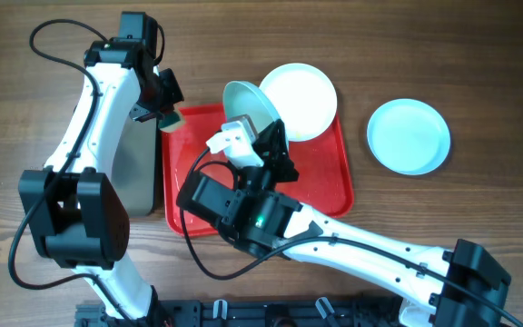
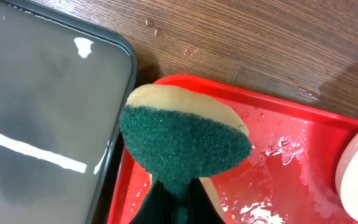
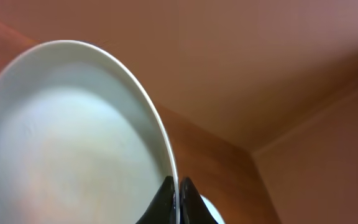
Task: Clean dirty plates on tray and stack at the side
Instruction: 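Carry the light-blue plate right and stack it on the white plate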
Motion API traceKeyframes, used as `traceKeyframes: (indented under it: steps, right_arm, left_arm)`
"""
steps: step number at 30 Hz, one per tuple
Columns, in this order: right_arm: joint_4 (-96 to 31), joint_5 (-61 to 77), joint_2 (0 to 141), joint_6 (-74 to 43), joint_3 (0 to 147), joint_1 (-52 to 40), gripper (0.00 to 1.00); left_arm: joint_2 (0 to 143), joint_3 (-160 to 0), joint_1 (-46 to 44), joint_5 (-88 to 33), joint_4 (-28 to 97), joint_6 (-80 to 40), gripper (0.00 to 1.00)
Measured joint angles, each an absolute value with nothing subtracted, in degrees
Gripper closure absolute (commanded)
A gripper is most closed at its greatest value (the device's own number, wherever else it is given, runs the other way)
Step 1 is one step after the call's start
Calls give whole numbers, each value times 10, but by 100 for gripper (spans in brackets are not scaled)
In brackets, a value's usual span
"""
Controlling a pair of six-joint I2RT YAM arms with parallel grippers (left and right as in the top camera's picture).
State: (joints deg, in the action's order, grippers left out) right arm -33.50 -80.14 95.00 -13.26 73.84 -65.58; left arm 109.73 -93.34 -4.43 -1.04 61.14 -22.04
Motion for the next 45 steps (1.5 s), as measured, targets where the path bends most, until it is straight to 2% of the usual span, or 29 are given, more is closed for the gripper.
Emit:
traceKeyframes:
  steps: [3,10,13,16,18,19,20,25,28,33,38,42,45]
  right_arm:
    - [-282,-817,950,-78,738,-656,96]
    - [-270,-820,950,-46,738,-656,96]
    - [-359,-680,947,-57,741,-655,96]
    - [-428,-414,947,-143,735,-630,96]
    - [-432,-290,946,-175,735,-582,96]
    - [-432,-203,940,-182,735,-528,96]
    - [-432,-173,935,-182,735,-501,96]
    - [-440,34,861,-180,735,-241,96]
    - [-478,72,855,-180,735,-61,96]
    - [-478,7,857,-191,711,147,95]
    - [-467,-20,889,-213,683,212,95]
    - [-467,-11,932,-217,678,208,72]
    - [-463,23,938,-194,678,195,67]
  left_arm:
    - [1097,-933,-44,-10,612,-220,96]
    - [1097,-933,-44,-11,613,-220,96]
    - [1097,-933,-44,-12,613,-220,96]
    - [1097,-933,-44,-13,613,-220,96]
    - [1097,-933,-44,-14,613,-220,96]
    - [1097,-933,-44,-14,613,-220,96]
    - [1097,-933,-44,-14,615,-220,96]
    - [1097,-933,-44,-15,617,-220,96]
    - [1097,-933,-44,-14,617,-220,96]
    - [1097,-933,-44,-14,617,-221,96]
    - [1097,-933,-44,-14,617,-221,96]
    - [1097,-933,-44,-14,617,-222,96]
    - [1097,-933,-44,-14,617,-222,96]
